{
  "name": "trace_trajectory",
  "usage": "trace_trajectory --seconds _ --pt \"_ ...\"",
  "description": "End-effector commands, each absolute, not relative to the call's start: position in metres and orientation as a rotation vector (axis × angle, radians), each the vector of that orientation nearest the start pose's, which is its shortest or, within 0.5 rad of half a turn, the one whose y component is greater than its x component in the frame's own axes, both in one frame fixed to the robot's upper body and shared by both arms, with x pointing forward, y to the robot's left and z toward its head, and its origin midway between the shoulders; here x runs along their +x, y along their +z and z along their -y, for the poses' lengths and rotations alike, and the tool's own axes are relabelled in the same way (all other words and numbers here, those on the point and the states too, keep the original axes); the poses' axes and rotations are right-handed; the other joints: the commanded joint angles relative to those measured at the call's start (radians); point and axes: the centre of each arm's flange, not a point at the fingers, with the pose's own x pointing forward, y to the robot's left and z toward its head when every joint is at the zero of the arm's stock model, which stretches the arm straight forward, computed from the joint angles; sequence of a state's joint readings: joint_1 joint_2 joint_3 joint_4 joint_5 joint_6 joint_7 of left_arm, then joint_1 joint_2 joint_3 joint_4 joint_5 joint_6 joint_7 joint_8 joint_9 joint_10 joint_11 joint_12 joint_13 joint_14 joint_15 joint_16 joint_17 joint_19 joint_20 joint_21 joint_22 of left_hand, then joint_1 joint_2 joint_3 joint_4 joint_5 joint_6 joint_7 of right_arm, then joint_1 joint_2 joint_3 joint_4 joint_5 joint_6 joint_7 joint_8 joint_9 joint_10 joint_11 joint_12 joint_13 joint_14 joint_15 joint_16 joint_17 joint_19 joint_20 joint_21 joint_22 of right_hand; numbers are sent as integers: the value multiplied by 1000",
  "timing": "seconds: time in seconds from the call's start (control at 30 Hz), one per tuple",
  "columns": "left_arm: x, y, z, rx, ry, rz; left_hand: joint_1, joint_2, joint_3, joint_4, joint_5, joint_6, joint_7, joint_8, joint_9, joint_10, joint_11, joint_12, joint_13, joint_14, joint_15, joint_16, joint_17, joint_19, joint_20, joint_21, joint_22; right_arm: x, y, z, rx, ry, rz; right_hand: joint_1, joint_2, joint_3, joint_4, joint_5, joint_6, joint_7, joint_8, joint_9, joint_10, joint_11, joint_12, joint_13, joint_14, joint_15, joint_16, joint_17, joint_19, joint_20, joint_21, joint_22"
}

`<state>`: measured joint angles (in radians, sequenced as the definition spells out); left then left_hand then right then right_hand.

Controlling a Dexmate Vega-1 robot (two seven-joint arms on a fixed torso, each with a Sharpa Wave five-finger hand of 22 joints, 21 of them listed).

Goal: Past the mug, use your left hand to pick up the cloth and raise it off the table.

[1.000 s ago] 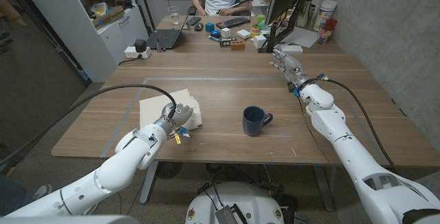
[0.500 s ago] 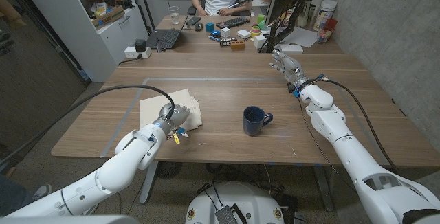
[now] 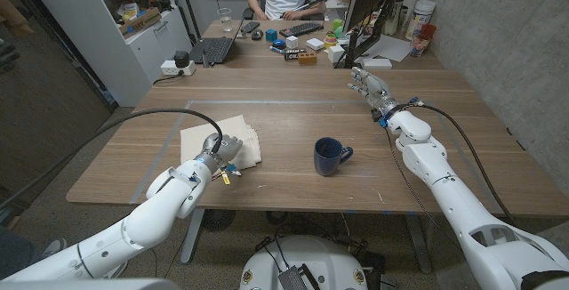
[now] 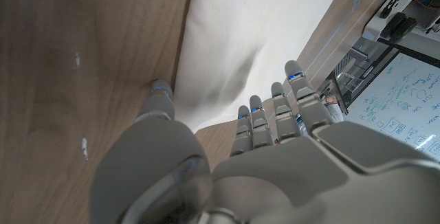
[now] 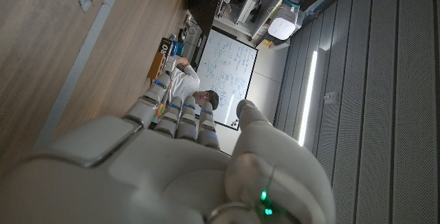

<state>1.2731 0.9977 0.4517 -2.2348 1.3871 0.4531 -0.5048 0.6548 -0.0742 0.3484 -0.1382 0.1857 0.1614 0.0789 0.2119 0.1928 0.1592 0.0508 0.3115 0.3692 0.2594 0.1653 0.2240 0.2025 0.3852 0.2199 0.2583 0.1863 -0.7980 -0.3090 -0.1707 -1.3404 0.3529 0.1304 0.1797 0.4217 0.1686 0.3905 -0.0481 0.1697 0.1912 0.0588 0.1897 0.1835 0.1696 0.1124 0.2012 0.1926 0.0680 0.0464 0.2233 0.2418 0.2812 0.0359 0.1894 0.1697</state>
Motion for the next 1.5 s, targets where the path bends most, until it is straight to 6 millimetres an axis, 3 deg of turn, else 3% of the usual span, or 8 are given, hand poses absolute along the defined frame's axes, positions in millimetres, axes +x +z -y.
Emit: trace_trajectory --seconds 0.03,0.53,1.2,1.5 --pt "493 -79 -242 2197 171 237 8 11 2 -3 4 16 0 6 2 13 -3 10 4 15 -1 7 2 10 2 -5 2 657 22 261 -51 258 629 -6 -4 -2 0 6 2 -7 4 5 8 2 3 6 7 -2 7 0 2 4 4 2" --pt "500 -87 -242 2149 147 219 29 21 8 -10 3 29 -11 10 2 18 -5 12 10 20 -3 8 2 14 2 -9 2 656 21 263 -49 257 629 -7 -5 -4 -1 7 2 -7 4 5 9 2 3 6 7 -1 6 -1 1 5 4 2" --pt "511 -94 -255 1891 109 155 61 37 18 -17 -1 53 -15 15 2 31 -5 16 18 45 -10 16 2 31 2 -11 4 654 21 264 -64 252 618 -9 -7 -7 -3 7 1 -8 3 5 8 3 3 6 8 1 6 -2 1 7 4 2" --pt "515 -94 -255 1930 116 147 77 42 18 -18 -5 89 -18 24 2 61 -14 27 25 65 -15 22 1 57 2 -8 5 653 21 265 -58 248 621 -10 -8 -8 -4 7 2 -9 4 5 8 3 2 6 8 0 6 -2 1 8 4 2"
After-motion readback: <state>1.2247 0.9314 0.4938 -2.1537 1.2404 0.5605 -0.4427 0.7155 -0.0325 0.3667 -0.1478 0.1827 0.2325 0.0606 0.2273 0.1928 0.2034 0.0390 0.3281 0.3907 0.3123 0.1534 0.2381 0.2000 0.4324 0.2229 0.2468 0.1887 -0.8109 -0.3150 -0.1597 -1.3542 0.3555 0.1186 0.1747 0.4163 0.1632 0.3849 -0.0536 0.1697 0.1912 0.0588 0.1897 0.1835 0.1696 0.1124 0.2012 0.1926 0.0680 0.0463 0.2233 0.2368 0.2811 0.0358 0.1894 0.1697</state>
